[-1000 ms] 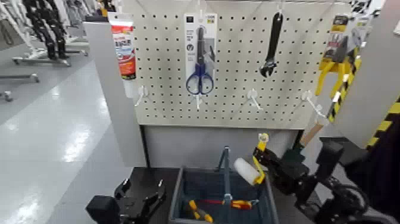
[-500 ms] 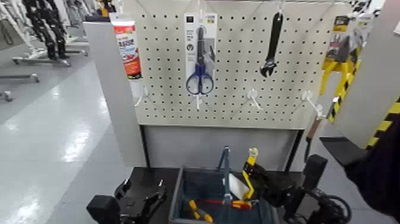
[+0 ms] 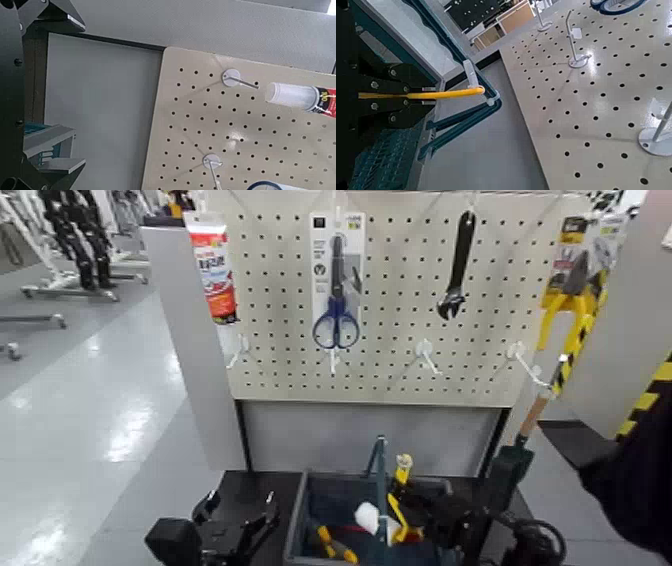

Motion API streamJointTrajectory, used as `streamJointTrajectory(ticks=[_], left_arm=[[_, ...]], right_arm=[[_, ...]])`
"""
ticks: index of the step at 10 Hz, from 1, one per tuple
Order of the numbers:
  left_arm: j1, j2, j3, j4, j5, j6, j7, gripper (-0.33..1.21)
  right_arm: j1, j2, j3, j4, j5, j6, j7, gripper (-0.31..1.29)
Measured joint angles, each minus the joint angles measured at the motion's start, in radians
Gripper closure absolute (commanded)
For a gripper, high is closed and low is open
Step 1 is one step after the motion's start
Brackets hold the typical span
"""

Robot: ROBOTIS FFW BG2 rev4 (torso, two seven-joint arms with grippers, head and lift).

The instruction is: Put the yellow roller into the crate.

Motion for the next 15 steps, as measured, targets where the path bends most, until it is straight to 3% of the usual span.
streamJointTrajectory(ticks=[1,3,6,9,12,15], left_arm=[[0.002,-0.002,0.002,0.0,0.0,-0.001,0.0,0.12],[0.004,-0.003,0.005,0.0,0.002,-0.002,0.0,0.12],[0.006,-0.005,0.006,-0.001,0.003,-0.002,0.0,0.12],[0.009,-0.006,0.009,-0.002,0.003,-0.004,0.0,0.12],[0.013,-0.006,0.011,-0.006,0.003,-0.003,0.001,0.12],[0.013,-0.006,0.013,-0.006,0.003,-0.003,0.001,0.12]], right_arm=[[0.0,-0.001,-0.005,0.0,-0.008,0.003,0.008,0.53],[0.002,-0.002,-0.022,0.0,-0.004,0.005,0.019,0.13],[0.014,0.002,-0.051,-0.031,0.049,-0.001,0.001,0.13],[0.066,0.018,-0.071,-0.092,0.101,-0.085,-0.101,0.11],[0.146,0.036,-0.087,-0.179,0.173,-0.119,-0.164,0.12],[0.211,0.057,-0.096,-0.222,0.183,-0.174,-0.206,0.12]])
